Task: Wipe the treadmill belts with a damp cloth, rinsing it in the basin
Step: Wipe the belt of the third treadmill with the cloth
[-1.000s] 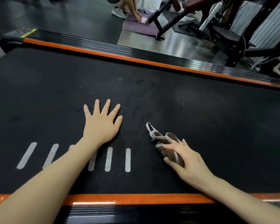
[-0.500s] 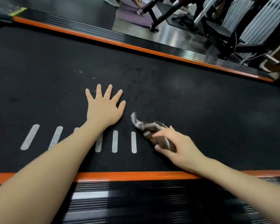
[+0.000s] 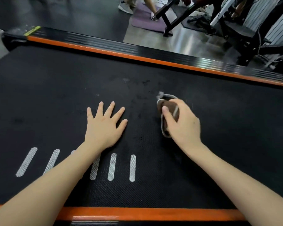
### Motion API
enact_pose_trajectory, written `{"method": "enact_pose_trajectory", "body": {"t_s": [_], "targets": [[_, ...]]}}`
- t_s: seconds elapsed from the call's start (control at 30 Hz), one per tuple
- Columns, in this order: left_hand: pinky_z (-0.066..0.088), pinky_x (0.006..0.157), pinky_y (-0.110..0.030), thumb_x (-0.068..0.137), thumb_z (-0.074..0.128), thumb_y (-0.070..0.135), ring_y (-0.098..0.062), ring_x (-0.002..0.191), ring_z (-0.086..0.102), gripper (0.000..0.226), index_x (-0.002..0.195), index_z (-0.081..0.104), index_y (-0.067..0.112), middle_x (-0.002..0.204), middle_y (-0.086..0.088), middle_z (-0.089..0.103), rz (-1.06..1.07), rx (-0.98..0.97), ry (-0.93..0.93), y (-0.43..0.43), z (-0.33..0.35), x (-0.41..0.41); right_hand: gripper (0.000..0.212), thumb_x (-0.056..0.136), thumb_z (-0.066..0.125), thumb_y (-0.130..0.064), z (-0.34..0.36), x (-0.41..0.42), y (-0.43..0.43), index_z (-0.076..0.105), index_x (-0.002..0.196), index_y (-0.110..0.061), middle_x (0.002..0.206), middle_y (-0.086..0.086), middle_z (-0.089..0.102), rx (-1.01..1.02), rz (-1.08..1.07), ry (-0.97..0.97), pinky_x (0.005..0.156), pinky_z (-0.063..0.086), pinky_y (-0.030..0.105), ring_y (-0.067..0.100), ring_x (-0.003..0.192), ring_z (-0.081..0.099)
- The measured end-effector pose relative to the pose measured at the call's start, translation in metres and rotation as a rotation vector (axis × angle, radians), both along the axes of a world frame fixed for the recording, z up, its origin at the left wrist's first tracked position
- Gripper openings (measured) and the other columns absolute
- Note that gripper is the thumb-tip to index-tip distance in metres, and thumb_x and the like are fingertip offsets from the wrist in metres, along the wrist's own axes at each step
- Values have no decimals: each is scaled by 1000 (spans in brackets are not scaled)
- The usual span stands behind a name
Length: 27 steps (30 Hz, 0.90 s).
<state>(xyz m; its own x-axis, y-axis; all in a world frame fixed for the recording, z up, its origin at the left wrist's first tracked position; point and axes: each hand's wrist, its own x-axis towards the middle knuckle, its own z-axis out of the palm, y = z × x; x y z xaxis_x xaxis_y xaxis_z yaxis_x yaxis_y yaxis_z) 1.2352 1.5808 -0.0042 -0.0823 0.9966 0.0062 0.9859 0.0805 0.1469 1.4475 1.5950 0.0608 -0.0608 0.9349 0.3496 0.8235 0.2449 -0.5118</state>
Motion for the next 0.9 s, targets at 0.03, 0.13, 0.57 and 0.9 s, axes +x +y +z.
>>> {"method": "enact_pose_trajectory", "body": {"t_s": [0.03,0.13,0.57,0.9], "targets": [[-4,116,-54,96,14,58,-25,147,-3,55,149,15,42,160,6,8,7,4,-32,1,3,-1,48,90,42,-56,10,8,-13,48,128,-27,137,-5,50,6,11,-24,97,40,35,18,126,47],[7,116,-53,98,28,48,-29,145,14,51,146,32,32,156,-3,25,43,86,-119,8,11,-3,81,74,13,-78,25,27,-43,15,147,-41,158,-5,14,-228,159,-275,118,12,46,17,145,12],[-3,112,-63,95,9,58,-36,145,-3,57,150,7,41,160,-2,4,-43,-70,77,105,10,-23,51,83,49,-61,-56,17,8,47,130,-41,144,3,45,-115,380,-325,108,23,62,30,139,31],[-1,112,-62,94,7,58,-36,145,-2,58,150,10,42,160,-3,8,-53,71,50,110,-10,-25,74,88,58,-45,-53,-26,207,20,149,-25,157,10,16,-132,120,-172,114,23,51,27,144,17]]}}
